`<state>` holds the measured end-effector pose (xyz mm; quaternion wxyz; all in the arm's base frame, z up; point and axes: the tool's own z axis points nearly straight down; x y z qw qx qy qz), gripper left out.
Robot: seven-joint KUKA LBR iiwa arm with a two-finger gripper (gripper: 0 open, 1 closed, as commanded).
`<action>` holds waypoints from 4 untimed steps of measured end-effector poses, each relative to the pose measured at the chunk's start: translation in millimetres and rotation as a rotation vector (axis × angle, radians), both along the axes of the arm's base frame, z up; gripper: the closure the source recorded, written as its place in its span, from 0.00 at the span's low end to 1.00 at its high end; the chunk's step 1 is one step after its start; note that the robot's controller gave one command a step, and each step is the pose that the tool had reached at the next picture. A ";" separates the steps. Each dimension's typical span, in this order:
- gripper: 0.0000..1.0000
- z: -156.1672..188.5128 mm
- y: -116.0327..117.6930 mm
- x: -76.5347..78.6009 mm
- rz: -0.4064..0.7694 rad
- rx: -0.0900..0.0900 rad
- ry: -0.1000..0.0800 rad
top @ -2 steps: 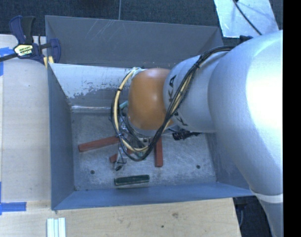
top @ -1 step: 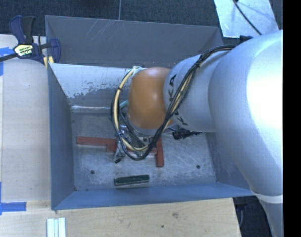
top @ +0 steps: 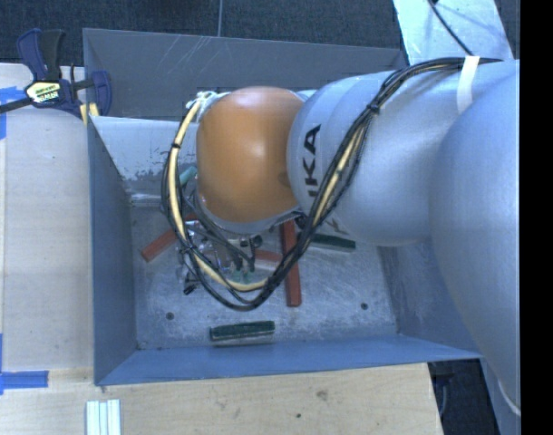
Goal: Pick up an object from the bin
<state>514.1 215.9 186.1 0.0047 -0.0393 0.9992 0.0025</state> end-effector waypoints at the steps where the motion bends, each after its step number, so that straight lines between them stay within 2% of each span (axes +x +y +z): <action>1: 0.00 -4.0 -3.0 -0.6 -0.005 -0.004 0.007; 2: 0.00 -74.1 -0.9 76.2 0.041 -0.007 0.007; 3: 0.00 -117.6 -12.2 81.3 -0.095 -0.006 0.011; 4: 1.00 -114.9 -11.4 82.8 -0.096 -0.003 0.006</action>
Offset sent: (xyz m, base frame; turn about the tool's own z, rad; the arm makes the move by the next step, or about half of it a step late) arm 0.0000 0.0000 0.0000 0.0000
